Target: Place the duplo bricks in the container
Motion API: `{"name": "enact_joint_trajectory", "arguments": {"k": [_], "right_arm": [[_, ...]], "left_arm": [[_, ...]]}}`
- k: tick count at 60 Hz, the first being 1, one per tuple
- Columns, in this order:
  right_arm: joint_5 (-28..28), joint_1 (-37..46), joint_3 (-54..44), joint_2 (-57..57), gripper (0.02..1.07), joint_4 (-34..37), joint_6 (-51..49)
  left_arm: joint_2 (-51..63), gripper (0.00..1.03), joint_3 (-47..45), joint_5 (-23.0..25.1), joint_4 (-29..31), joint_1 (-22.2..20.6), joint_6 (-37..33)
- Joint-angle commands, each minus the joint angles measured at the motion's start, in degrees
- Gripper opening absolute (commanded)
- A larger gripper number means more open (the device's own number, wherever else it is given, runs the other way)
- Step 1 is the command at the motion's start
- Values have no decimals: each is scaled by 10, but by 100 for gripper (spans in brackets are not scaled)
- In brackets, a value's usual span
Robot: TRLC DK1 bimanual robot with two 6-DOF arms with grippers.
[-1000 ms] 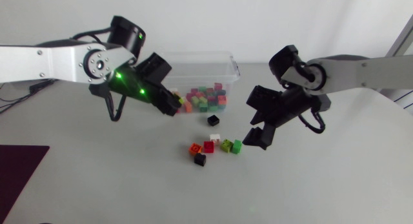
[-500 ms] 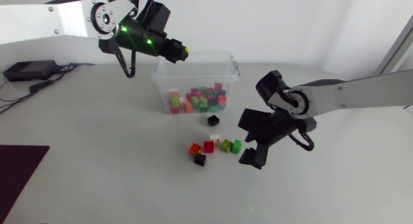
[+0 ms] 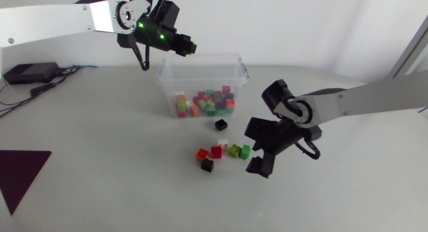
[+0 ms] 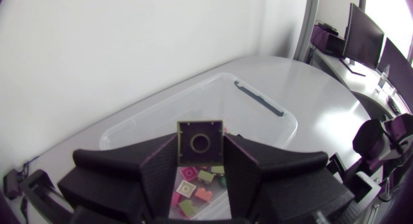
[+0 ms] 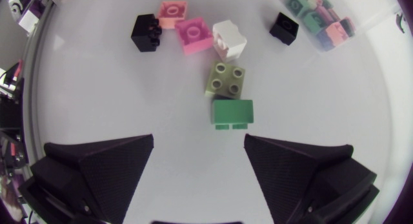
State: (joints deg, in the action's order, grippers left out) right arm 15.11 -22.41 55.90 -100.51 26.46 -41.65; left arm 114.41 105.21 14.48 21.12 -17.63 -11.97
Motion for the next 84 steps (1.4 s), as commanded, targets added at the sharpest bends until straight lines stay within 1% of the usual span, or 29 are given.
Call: {"name": "enact_joint_trajectory", "arguments": {"k": [1,21,23,25,27,28,29,31,32,33,34,35,40,43,45,47,49,52,57,58,59,60,67,68,75,76,84], "right_arm": [[-2,-2,-4,-12,103,-10,-5],[-12,-3,40,-49,103,-19,6],[-12,-3,47,-53,103,-20,10],[-12,-3,54,-60,103,-21,10],[-12,-3,60,-67,103,-23,11],[-13,-3,62,-69,103,-24,12],[-12,-3,66,-74,103,-26,12],[-13,-3,75,-84,103,-26,13],[-13,-3,77,-87,103,-26,13],[-13,-3,82,-93,103,-26,13],[-13,-3,86,-98,103,-26,13],[-14,-3,90,-101,103,-26,13],[-18,-3,99,-114,101,-24,11],[-19,-3,99,-116,97,-22,9],[-19,-3,99,-117,94,-21,9],[-19,-3,100,-118,94,-21,8],[-19,-3,101,-121,94,-20,8],[-19,-2,102,-123,90,-20,6],[-19,4,106,-130,78,-21,4],[-19,4,106,-131,74,-22,3],[-19,4,107,-132,70,-22,3],[-19,4,107,-134,67,-22,3],[-20,4,105,-134,37,-22,3],[-20,4,104,-133,35,-22,3],[-22,4,101,-120,33,-10,3],[-21,4,100,-116,30,-5,3],[-21,4,96,-78,30,21,7]], "left_arm": [[26,23,35,-4,8,6,12],[77,26,110,-21,18,10,22],[84,29,121,-31,18,11,25],[90,39,131,-38,18,12,28],[94,53,138,-42,18,15,38],[96,57,140,-44,18,15,39],[96,67,141,-45,20,15,40],[94,79,141,-47,23,15,40],[93,81,141,-48,24,15,41],[90,87,139,-50,27,15,41],[89,89,138,-50,28,15,41],[78,94,131,-50,33,15,41],[43,95,101,-49,45,14,39],[14,95,73,-49,51,10,32],[-8,95,49,-49,54,8,28],[-32,95,23,-49,54,4,23],[-63,95,-12,-48,58,-1,7],[-103,95,-61,-48,62,-10,-10],[-171,95,-151,-47,66,-29,-51],[-176,94,-157,-47,66,-30,-54],[-201,94,-195,-46,66,-41,-72],[-212,94,-214,-46,66,-45,-82],[-255,94,-309,-46,66,-66,-139],[-259,94,-319,-46,66,-68,-148],[-262,93,-376,-46,74,-81,-196],[-261,93,-382,-46,74,-84,-202],[-241,93,-420,-45,74,-94,-252]]}}
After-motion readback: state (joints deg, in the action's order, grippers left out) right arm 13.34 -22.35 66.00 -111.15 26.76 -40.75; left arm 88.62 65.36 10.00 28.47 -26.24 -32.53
